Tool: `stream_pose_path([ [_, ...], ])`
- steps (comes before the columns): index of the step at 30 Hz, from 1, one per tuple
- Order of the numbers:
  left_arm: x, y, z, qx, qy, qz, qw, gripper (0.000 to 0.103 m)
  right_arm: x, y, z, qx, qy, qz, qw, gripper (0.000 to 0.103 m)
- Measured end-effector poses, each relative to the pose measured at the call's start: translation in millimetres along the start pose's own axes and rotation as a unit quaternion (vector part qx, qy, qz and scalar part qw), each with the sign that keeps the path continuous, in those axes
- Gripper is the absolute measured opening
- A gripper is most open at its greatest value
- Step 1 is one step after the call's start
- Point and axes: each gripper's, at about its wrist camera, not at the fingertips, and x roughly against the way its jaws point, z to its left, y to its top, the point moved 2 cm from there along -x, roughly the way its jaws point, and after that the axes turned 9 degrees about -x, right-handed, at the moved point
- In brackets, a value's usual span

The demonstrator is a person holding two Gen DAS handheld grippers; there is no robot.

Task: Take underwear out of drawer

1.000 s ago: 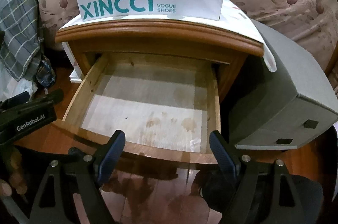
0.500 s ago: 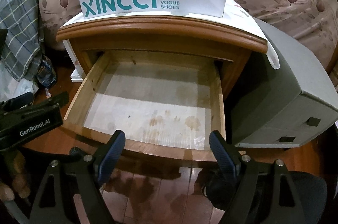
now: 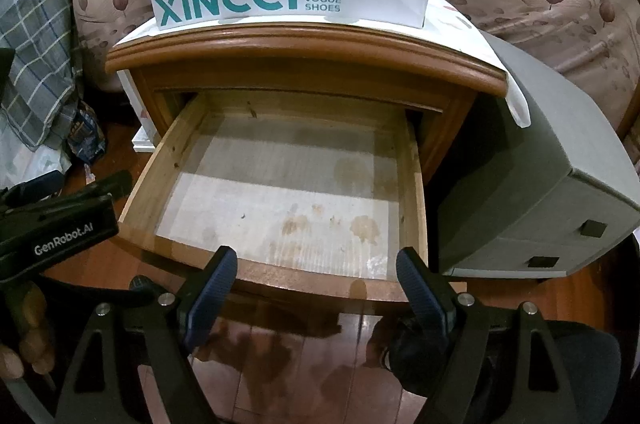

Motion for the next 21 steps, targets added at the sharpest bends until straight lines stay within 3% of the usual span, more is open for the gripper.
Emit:
stream_pose_path([
  [21,0.1,-2.2,-1.6,-0.006,-0.002,0.000,1.0000,0.092,-2.8,0.0,3.9,0.008,0.003,0.003,1.000,0.084],
])
